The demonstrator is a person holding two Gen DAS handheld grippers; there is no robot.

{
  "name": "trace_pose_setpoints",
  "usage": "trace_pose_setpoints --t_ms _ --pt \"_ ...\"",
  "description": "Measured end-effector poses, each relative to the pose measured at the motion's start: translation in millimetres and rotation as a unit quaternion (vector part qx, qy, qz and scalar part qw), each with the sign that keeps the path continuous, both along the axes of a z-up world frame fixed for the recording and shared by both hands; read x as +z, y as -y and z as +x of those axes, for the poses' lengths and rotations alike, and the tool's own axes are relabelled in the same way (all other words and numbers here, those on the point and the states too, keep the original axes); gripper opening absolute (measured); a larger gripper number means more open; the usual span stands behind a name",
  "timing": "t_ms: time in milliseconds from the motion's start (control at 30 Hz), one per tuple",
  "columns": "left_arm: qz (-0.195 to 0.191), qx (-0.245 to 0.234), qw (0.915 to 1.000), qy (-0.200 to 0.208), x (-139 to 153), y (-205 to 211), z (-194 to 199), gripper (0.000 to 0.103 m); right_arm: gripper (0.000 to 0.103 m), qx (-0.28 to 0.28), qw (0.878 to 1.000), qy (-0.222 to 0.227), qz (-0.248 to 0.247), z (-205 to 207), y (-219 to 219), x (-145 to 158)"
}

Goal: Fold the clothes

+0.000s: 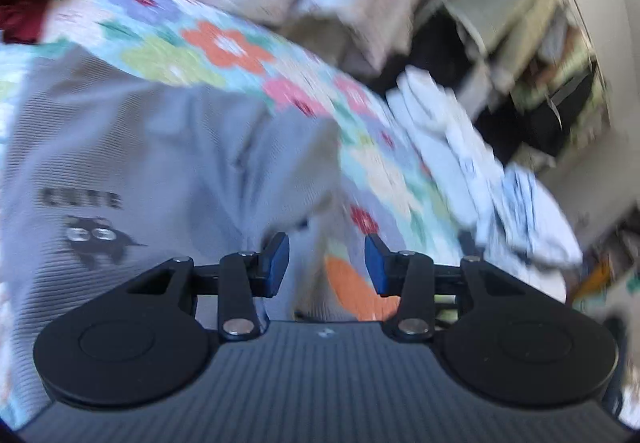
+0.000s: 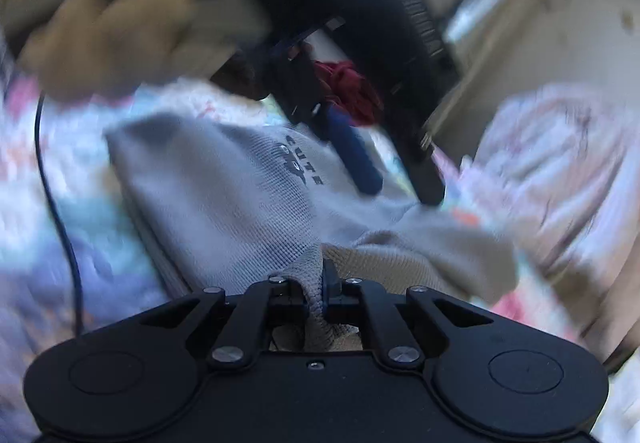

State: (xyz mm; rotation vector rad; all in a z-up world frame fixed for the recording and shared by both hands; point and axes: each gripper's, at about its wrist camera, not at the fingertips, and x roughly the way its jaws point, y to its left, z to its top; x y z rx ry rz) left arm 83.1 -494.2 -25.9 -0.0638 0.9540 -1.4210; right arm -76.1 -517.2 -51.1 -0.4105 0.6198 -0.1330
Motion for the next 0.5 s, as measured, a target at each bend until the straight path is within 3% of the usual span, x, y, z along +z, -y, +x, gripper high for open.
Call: trace_pose_setpoints --t_ms 100,133,200,267,400,500 --pt "0.052 -0.010 0.9976 0.045 -12.5 18.6 -2.2 0.036 0.010 -0.030 0.995 0.011 0.094 -7.1 21.1 12.1" --pt "0.061 -0.003 0.9970 0.046 -16.9 18.9 0.5 0.021 0.010 -0.036 0.992 0.013 0.119 -11.8 27.2 14.9" --pt "0.069 0.017 0.9967 0.039 -25.0 14.6 8.2 0.012 0.014 -0.050 0.983 0.021 0.173 -23.3 43.4 20.3" --pt "0.072 0.047 0.9960 0.024 -29.0 6.9 17.2 0.012 0.051 -0.067 0.969 0.037 0.237 -36.9 62.8 26.4" --pt "0.073 0.112 0.9908 -0.018 -37.8 -13.5 33.3 0.012 0.055 -0.131 0.920 0.083 0.361 -60.5 108.3 27.8" --pt "0.077 0.125 0.9879 -0.050 -47.6 -20.4 38.6 0.012 0.055 -0.192 0.861 0.082 0.464 -63.9 141.2 3.6"
